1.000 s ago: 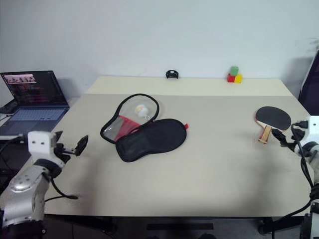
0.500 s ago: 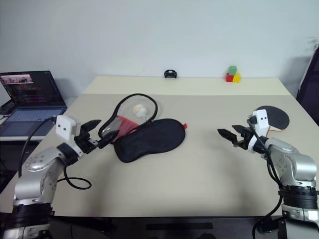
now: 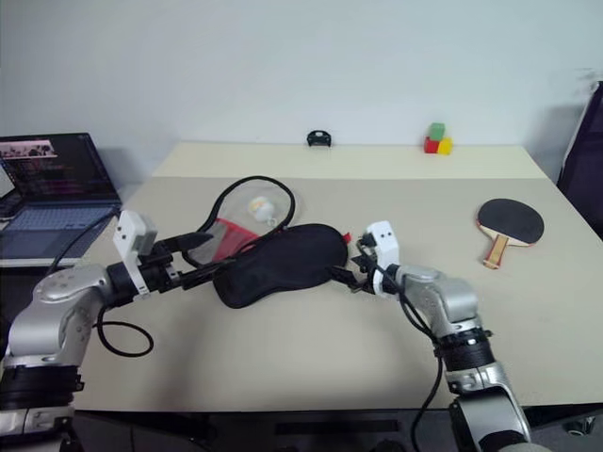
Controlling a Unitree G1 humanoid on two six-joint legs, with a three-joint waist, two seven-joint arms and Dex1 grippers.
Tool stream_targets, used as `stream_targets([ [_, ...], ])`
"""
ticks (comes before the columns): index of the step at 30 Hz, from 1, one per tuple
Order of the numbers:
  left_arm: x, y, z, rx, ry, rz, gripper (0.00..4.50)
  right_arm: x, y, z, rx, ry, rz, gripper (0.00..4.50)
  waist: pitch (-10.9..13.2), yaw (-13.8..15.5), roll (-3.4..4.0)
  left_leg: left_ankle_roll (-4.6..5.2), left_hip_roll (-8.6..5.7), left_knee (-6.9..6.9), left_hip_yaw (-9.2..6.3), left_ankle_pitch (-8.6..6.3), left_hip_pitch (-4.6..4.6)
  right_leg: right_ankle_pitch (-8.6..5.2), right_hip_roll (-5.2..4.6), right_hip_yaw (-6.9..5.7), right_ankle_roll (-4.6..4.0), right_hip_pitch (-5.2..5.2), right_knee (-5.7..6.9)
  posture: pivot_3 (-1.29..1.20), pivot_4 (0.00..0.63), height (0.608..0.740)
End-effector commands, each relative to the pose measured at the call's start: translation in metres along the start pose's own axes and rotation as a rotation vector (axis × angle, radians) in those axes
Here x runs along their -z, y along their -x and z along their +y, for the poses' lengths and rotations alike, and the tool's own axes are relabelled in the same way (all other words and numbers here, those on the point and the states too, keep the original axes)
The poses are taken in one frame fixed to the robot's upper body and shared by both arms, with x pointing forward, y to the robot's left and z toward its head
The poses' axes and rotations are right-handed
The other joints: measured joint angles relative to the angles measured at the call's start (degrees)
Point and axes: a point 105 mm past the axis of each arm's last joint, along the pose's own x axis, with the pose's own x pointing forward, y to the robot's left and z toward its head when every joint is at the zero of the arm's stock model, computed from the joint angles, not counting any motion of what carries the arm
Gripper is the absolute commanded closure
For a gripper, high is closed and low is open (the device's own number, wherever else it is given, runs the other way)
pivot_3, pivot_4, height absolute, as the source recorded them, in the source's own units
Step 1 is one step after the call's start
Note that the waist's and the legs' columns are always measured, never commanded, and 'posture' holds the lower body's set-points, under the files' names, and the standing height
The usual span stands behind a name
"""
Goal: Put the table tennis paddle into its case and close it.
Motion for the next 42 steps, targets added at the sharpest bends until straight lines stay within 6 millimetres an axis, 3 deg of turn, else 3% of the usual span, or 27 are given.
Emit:
stream_targets([
  [1,-0.012,0.007,0.004,-0.015,-0.033,-0.021,0.00,-0.014,-0.009,0.002,0.025,0.051,-0.042,0.02,0.00,0.00,0.00,0.00,0.00,0.00,0.00,0.00,-0.03,0.00,-0.01,0.00,0.00,-0.02,0.00,0.00,0.150,0.740],
  [11,-0.010,0.008,0.000,-0.019,-0.028,-0.018,0.00,-0.019,-0.041,-0.001,0.116,0.075,-0.054,0.02,0.00,-0.33,0.00,-0.02,0.00,-0.01,0.00,0.01,-0.03,0.00,0.00,0.01,0.00,-0.07,0.04,0.00,0.150,0.740],
  [21,-0.007,0.009,0.002,-0.039,-0.032,-0.014,0.00,-0.026,-0.053,0.032,0.010,0.005,-0.057,0.02,0.00,-0.71,0.01,-0.02,0.00,-0.02,-0.01,0.01,-0.04,0.00,0.00,0.01,0.00,-0.09,0.05,0.00,0.150,0.740],
  [26,-0.006,0.009,0.002,-0.045,-0.034,-0.015,0.00,-0.027,-0.053,0.043,-0.018,-0.033,-0.049,1.19,0.00,-0.95,0.01,-0.02,0.00,-0.03,-0.02,0.01,-0.05,0.00,0.00,0.01,0.00,-0.09,0.05,0.00,0.150,0.740],
  [35,-0.004,0.009,0.002,-0.051,-0.036,-0.017,0.00,-0.017,-0.056,0.055,-0.017,-0.001,-0.026,4.49,0.00,-1.18,0.01,-0.01,0.00,-0.06,-0.01,0.01,-0.05,0.00,0.00,0.02,-0.01,-0.13,0.05,0.00,0.150,0.740],
  [39,-0.004,0.010,0.003,-0.054,-0.036,-0.016,0.00,-0.016,-0.056,0.054,0.000,0.035,-0.029,4.49,0.00,-1.19,0.01,-0.02,0.00,-0.06,-0.02,0.01,-0.06,0.00,0.00,0.02,-0.01,-0.13,0.05,0.00,0.150,0.740],
  [42,-0.004,0.010,0.003,-0.056,-0.037,-0.014,0.00,-0.017,-0.053,0.041,0.047,0.096,-0.036,4.49,0.00,-1.19,0.01,-0.02,0.00,-0.06,-0.02,0.01,-0.06,0.00,0.00,0.02,-0.01,-0.13,0.05,0.00,0.150,0.740],
])
